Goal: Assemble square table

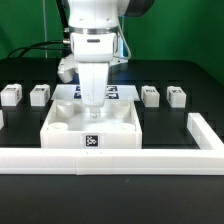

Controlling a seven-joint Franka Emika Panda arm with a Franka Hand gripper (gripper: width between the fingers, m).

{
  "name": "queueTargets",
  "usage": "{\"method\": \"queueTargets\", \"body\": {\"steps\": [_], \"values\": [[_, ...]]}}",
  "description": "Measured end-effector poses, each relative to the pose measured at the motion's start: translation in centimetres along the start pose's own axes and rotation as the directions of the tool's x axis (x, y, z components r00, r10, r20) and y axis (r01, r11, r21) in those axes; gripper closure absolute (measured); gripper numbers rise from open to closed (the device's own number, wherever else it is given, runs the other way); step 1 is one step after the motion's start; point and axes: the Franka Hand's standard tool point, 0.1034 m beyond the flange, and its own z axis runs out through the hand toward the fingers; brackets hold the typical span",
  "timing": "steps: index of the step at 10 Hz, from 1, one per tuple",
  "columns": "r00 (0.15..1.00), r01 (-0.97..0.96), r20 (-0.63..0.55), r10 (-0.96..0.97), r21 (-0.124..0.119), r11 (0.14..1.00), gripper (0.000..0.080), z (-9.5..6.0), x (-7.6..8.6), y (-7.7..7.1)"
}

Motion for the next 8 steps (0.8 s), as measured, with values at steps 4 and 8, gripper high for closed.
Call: {"method": "queueTargets", "body": {"steps": [4, 8], "values": [[1.0, -0.002, -0.001, 0.002, 0.001, 1.0, 0.0413, 0.18, -0.05, 0.12], [1.0, -0.002, -0.001, 0.002, 0.0, 1.0, 0.0725, 0.17, -0.06, 0.13]]}}
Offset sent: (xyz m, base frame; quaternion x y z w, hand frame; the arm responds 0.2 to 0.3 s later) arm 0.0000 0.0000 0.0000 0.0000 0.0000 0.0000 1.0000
